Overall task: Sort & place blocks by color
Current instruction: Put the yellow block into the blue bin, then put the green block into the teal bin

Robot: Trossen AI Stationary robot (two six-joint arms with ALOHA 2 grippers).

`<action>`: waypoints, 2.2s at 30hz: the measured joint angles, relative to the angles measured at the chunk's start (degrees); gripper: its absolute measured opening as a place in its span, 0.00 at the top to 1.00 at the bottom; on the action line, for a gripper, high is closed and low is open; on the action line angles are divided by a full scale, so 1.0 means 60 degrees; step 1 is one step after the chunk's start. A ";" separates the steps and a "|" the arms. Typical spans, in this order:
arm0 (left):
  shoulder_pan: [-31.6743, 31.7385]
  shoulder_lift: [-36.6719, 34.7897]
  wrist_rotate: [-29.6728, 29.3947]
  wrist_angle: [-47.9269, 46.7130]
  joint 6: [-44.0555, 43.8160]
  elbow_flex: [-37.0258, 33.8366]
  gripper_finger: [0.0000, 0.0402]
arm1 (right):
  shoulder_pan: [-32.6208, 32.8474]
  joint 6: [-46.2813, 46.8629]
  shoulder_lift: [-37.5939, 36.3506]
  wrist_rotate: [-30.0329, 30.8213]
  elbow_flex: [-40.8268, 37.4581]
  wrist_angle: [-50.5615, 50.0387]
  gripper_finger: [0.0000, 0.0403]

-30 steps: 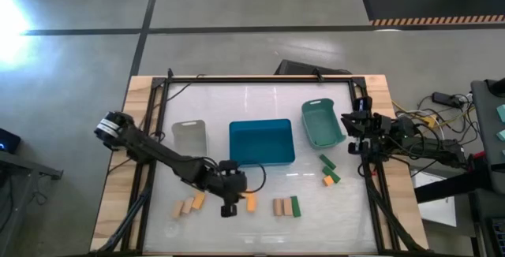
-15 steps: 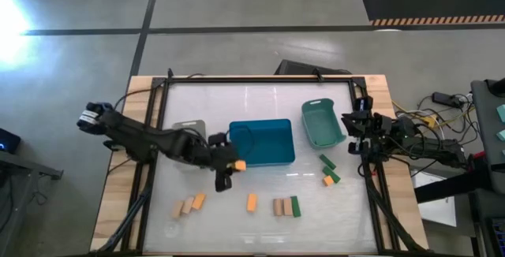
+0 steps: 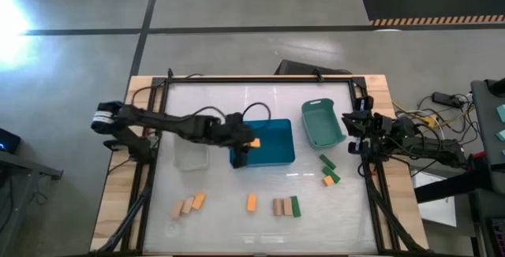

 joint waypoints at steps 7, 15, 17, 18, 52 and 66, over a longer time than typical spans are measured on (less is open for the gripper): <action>0.0970 0.1166 0.0324 0.0445 0.0295 -0.0118 0.71 | -0.0001 -0.0146 0.0000 0.0208 0.0000 0.0007 0.89; 0.1194 0.2158 0.0592 0.0592 0.0390 -0.0129 0.71 | -0.0001 -0.0168 0.0000 0.0212 0.0000 0.0007 0.89; 0.1194 0.2314 0.0588 0.0581 0.0386 -0.0129 0.70 | 0.0000 -0.0175 0.0000 0.0211 0.0000 0.0004 0.89; 0.1194 0.2367 0.0588 0.0581 0.0373 -0.0129 0.69 | -0.0001 -0.0175 0.0000 0.0215 0.0000 0.0004 0.89; 0.1201 0.2313 0.0548 0.0567 0.0469 -0.0129 0.64 | 0.0002 -0.0241 0.0000 0.0215 0.0000 0.0007 0.89; 0.0659 0.0050 0.0345 0.0590 0.0153 -0.0126 0.64 | 0.0000 -0.0324 0.0006 0.0192 0.0007 -0.0313 0.89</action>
